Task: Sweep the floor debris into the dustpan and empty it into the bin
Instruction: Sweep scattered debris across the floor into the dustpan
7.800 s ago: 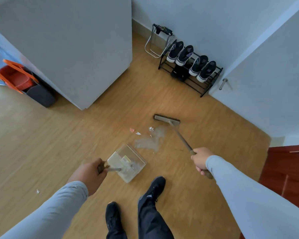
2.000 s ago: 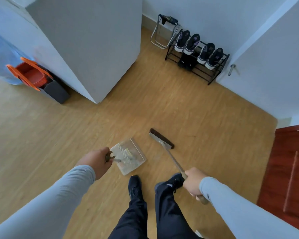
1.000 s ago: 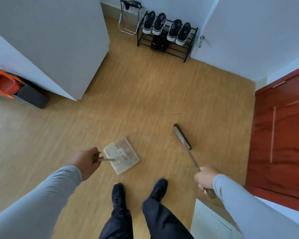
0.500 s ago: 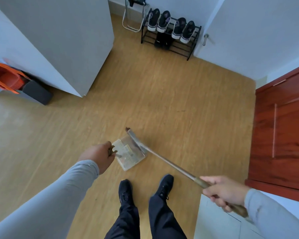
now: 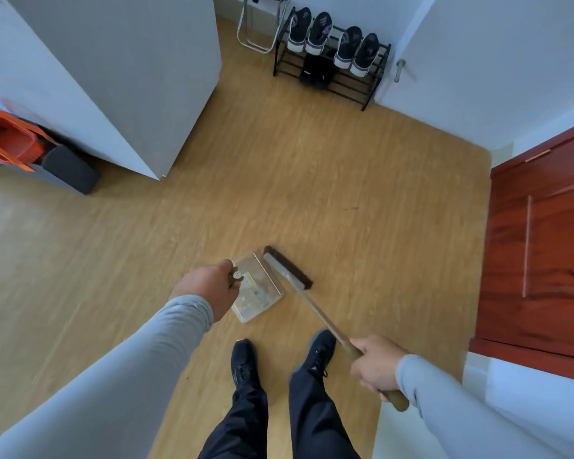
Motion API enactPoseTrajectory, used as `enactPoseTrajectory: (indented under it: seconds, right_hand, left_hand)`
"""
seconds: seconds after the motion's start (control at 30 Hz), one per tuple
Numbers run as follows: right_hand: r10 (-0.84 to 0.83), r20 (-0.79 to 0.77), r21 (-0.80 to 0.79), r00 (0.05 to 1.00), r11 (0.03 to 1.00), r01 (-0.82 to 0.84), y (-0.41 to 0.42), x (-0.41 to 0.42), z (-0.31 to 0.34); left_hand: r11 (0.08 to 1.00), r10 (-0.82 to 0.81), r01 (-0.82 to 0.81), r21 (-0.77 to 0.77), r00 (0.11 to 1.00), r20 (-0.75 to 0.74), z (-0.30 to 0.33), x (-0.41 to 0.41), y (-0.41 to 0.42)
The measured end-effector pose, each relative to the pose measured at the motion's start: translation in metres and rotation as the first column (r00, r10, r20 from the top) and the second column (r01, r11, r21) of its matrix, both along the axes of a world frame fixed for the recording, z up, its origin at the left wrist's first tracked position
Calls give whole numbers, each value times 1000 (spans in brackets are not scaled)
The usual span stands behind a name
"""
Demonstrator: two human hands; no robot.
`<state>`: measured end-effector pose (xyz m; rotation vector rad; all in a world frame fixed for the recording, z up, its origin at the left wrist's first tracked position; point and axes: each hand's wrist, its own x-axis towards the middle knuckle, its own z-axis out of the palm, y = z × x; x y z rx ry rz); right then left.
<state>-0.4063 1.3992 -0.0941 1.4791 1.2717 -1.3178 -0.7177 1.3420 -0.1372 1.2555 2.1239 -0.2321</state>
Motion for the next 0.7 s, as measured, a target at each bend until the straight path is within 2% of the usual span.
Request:
enactPoseTrajectory:
  seconds: [0.13,0.23,0.33,0.43,0.57,0.7]
  right_hand:
    - [-290,-40,-87,956,954,286,27,52,33]
    - [-364,-59,-34,929,931,363,28,65,56]
    - [-307,-53,92,950,946,310,12,57,59]
    - [-168,38,165,985,973,159,-1,40,40]
    - [-4,148,103,989,995,-12,-16,-1,12]
    - [143,56,83,988,986,-147,-53,-26,-4]
  left_hand:
    - [1000,10,-10,1,1000,22,5,0,1]
    - [999,36,-35,-18,997,64,12,-5,-14]
    - [998,54,-52,-24,993,103,15,-20,-36]
    - [998,63,-59,-38,993,102,19,-35,-53]
    - [996,52,-45,-72,995,91,16,-35,-76]
    - [998,32,-29,-47,997,67,13,-33,-81]
